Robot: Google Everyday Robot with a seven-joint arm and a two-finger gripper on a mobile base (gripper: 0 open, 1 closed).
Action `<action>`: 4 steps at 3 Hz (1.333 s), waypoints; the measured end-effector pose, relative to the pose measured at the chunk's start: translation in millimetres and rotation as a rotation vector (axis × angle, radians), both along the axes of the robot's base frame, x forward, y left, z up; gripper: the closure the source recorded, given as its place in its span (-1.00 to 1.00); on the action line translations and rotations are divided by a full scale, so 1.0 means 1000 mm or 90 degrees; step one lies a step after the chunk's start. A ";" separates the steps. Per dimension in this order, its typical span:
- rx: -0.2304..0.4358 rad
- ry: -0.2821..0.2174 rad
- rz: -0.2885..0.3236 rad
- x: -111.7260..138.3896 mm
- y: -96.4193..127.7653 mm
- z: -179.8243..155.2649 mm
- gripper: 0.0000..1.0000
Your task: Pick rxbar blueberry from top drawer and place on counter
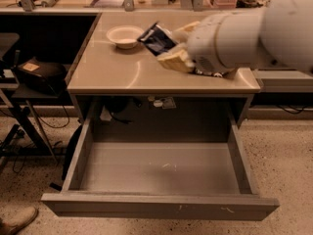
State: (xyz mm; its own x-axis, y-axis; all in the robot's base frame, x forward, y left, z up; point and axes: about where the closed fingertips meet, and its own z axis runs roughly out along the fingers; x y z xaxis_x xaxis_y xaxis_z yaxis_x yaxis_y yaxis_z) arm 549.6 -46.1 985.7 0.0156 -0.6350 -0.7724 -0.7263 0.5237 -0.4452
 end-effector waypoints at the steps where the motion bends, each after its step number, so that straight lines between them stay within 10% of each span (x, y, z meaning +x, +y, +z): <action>1: -0.040 0.005 0.075 0.023 0.055 0.007 1.00; 2: -0.052 -0.006 0.129 0.020 0.103 0.013 1.00; 4: -0.098 -0.042 0.061 0.084 0.057 0.002 1.00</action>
Offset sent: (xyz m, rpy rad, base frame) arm 0.0187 0.0421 0.0064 -0.0527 0.0052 0.0907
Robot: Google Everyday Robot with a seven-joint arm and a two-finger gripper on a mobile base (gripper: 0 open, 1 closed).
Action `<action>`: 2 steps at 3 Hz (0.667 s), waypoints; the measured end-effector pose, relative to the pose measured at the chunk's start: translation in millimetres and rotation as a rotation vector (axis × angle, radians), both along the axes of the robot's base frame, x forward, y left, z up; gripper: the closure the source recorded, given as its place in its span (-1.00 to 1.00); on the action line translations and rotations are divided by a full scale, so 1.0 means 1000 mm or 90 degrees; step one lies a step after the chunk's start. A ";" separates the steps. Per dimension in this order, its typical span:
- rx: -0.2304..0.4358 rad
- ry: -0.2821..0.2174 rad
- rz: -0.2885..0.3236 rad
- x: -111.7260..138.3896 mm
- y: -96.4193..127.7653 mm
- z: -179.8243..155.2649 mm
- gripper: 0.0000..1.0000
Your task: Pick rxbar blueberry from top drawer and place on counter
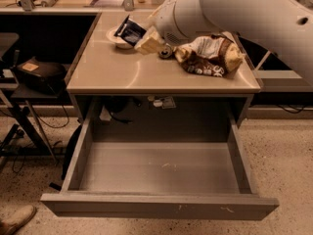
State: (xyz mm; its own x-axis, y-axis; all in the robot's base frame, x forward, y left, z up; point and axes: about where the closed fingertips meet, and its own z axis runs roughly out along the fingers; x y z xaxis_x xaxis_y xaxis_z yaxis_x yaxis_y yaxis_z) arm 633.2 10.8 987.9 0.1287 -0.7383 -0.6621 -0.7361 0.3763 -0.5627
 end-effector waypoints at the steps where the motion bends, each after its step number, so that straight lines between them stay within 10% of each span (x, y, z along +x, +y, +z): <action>1: -0.017 -0.028 -0.025 0.059 -0.024 -0.018 1.00; 2: -0.032 -0.012 -0.009 0.086 -0.021 -0.054 1.00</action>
Offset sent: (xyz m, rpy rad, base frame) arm 0.1192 -0.0208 -0.0964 -0.0798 0.0133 0.0121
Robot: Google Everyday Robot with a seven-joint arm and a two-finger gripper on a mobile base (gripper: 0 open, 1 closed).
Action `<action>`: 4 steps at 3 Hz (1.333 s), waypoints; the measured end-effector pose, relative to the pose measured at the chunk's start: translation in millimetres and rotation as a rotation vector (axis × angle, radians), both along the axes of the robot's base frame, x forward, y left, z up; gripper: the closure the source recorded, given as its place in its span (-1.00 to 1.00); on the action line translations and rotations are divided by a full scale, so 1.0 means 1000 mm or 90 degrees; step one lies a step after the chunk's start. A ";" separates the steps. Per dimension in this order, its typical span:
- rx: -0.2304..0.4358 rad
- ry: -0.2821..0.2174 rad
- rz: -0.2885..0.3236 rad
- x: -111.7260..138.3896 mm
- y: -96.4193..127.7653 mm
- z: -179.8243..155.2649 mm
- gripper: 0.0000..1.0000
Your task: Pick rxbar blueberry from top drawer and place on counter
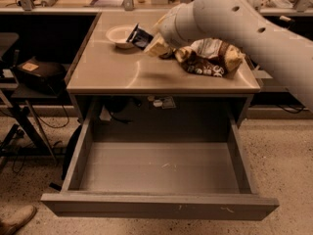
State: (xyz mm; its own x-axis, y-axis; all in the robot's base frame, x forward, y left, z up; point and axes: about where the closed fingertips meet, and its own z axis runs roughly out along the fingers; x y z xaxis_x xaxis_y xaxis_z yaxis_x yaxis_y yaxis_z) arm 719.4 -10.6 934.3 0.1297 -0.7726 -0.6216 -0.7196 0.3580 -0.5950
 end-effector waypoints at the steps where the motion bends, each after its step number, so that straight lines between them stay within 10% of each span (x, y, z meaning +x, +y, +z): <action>1: -0.011 0.045 0.022 0.001 0.005 -0.045 1.00; 2: -0.024 0.090 0.032 -0.012 0.002 -0.084 1.00; 4: -0.025 0.091 0.033 -0.012 0.003 -0.085 0.16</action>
Offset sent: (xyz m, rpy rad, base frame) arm -0.0289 -0.0063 -0.1307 -0.0639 0.2284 0.0636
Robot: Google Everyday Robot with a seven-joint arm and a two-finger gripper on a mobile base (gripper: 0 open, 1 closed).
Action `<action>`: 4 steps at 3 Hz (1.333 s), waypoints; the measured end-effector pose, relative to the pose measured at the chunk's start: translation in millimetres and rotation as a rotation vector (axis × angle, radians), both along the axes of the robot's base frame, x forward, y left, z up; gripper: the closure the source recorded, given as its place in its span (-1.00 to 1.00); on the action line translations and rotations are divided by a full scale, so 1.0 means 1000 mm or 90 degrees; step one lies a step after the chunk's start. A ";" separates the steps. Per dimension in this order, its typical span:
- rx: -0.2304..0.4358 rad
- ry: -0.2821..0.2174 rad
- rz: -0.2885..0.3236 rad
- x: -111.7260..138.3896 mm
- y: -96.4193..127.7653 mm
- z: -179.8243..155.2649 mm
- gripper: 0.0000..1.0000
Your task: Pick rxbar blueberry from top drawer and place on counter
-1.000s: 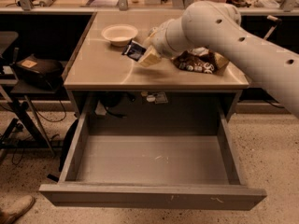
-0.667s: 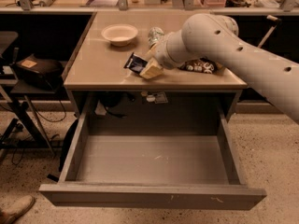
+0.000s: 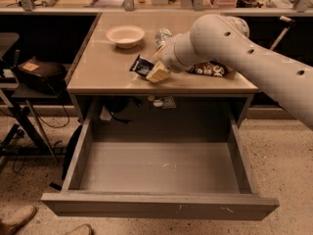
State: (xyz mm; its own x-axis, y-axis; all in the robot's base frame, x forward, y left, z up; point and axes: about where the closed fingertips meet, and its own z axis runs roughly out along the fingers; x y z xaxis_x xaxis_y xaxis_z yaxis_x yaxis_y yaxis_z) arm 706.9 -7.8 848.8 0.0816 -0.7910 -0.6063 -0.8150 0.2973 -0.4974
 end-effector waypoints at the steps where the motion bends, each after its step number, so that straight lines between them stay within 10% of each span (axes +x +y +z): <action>1: 0.000 0.000 0.000 0.000 0.000 0.000 -0.30; 2: 0.000 0.000 0.000 0.000 0.000 0.000 -0.77; 4: 0.000 0.000 0.000 0.000 0.000 0.000 -1.00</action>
Offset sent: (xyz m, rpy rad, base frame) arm 0.0000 0.0000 0.0000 0.0000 0.0000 0.0000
